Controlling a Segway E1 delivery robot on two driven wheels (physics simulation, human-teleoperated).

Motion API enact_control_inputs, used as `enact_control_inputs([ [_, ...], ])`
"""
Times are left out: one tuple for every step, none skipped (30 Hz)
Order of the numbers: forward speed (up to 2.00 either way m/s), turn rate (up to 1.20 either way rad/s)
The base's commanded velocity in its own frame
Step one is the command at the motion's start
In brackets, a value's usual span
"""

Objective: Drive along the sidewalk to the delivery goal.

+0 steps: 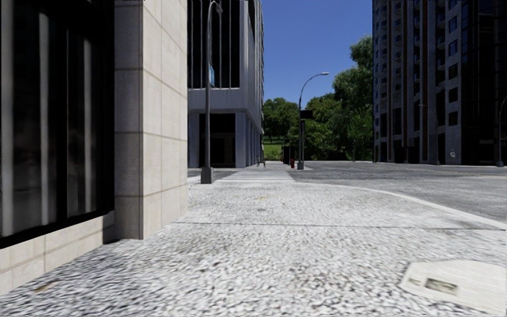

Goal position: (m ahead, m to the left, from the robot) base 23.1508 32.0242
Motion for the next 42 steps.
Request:
enact_control_inputs([
  [2.0,0.09],
  [2.0,0.0],
  [2.0,0.0],
  [2.0,0.0],
  [2.0,0.0],
  [2.0,0.0],
  [2.0,0.12],
  [2.0,0.12],
  [2.0,0.19],
  [2.0,0.2],
  [2.0,0.2],
  [2.0,0.21],
  [2.0,0.11],
  [2.0,0.0],
  [2.0,0.0],
  [2.0,0.0],
  [2.0,0.0],
  [2.0,0.0],
  [2.0,0.0],
  [2.0,0.0],
  [2.0,0.0],
  [2.0,0.0],
  [2.0,0.0],
  [2.0,0.0],
  [2.0,0.0],
  [2.0,0.0],
  [2.0,0.0],
  [2.0,0.0],
  [2.0,0.0],
  [2.0,0.0],
  [2.0,0.0],
  [2.0,0.0],
  [2.0,0.0],
  [2.0,0.0],
  [2.0,0.0],
  [2.0,0.0],
  [2.0,0.0],
  [2.0,0.0],
  [2.0,0.0],
  [2.0,0.0],
  [2.0,0.0],
  [2.0,0.0],
])
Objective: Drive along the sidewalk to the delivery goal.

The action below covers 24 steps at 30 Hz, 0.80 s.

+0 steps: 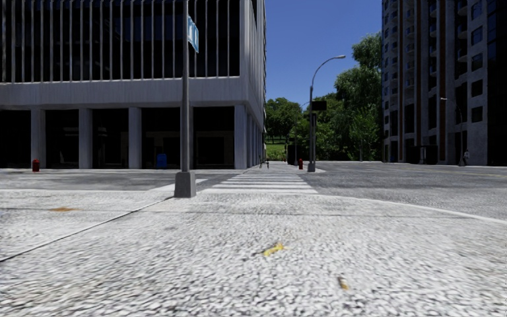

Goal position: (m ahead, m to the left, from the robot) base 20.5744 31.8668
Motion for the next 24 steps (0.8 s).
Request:
enact_control_inputs([
  [2.0,0.0],
  [2.0,0.0],
  [2.0,0.0],
  [2.0,0.05],
  [2.0,0.11],
  [2.0,0.13],
  [2.0,0.13],
  [2.0,0.14],
  [2.0,0.14],
  [2.0,0.14],
  [2.0,0.14],
  [2.0,0.14],
  [2.0,0.14],
  [2.0,0.12],
  [2.0,0.12],
  [2.0,0.1],
  [2.0,0.08],
  [2.0,0.06],
  [2.0,0.06],
  [2.0,0.01],
  [2.0,0.0],
  [2.0,0.0],
  [2.0,0.0],
  [2.0,0.0],
])
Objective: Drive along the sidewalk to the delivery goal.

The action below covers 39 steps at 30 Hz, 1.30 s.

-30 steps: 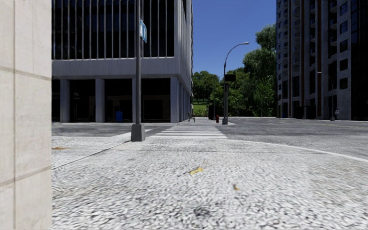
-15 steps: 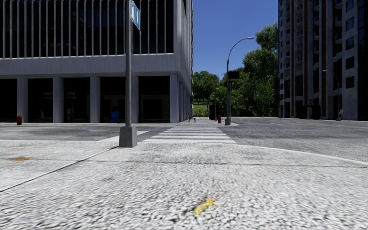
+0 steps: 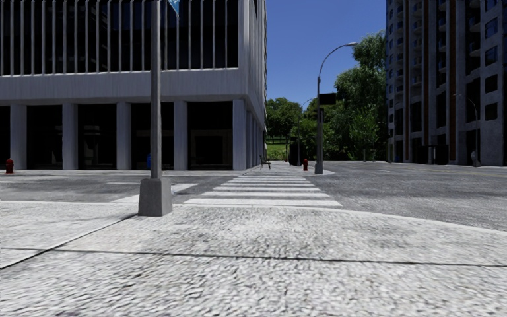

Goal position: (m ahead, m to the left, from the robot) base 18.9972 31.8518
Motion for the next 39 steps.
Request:
enact_control_inputs([
  [2.0,0.0],
  [2.0,0.0],
  [2.0,0.0],
  [2.0,0.0],
  [2.0,0.0],
  [2.0,0.0],
  [2.0,0.0],
  [2.0,0.0],
  [2.0,0.0],
  [2.0,0.0],
  [2.0,0.0],
  [2.0,0.0],
  [2.0,0.0],
  [2.0,0.0],
  [2.0,0.0],
  [2.0,0.0],
  [2.0,0.0],
  [2.0,0.0],
  [2.0,0.0],
  [2.0,0.0],
  [2.0,0.0],
  [2.0,0.0],
  [2.0,0.0],
  [2.0,0.0],
  [2.0,0.0],
  [2.0,0.0],
  [2.0,0.0],
  [2.0,0.0],
  [2.0,0.0],
  [2.0,0.0],
  [2.0,0.0],
  [2.0,0.0],
  [2.0,0.0],
  [2.0,0.0],
  [2.0,0.0],
  [2.0,0.0],
  [2.0,0.0],
  [2.0,0.0],
  [2.0,0.0],
])
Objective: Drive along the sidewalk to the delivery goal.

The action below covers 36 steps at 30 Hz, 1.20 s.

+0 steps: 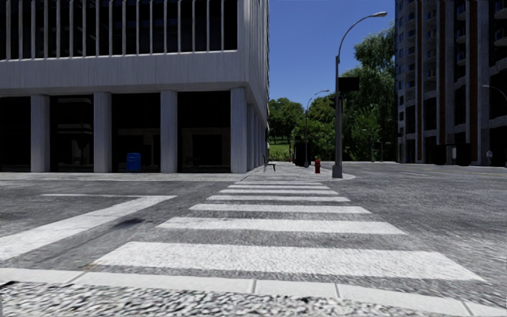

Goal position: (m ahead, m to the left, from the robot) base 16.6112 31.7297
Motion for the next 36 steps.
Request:
enact_control_inputs([
  [2.0,0.0],
  [2.0,0.0],
  [2.0,-0.08],
  [2.0,-0.17],
  [2.0,-0.2],
  [2.0,-0.2],
  [2.0,-0.2],
  [2.0,-0.1],
  [2.0,0.0],
  [2.0,0.0],
  [2.0,0.0],
  [2.0,0.0],
  [2.0,0.0],
  [2.0,0.0],
  [2.0,0.0],
  [2.0,0.0],
  [2.0,0.0],
  [2.0,0.0],
  [2.0,0.0],
  [2.0,0.0],
  [2.0,0.0],
  [2.0,0.0],
  [2.0,0.0],
  [2.0,-0.19],
  [2.0,-0.34],
  [2.0,-0.34],
  [2.0,-0.38],
  [2.0,-0.4],
  [2.0,-0.4],
  [2.0,-0.4],
  [2.0,-0.4],
  [2.0,-0.4],
  [2.0,-0.4],
  [2.0,-0.4],
  [2.0,-0.4],
  [2.0,-0.4],
])
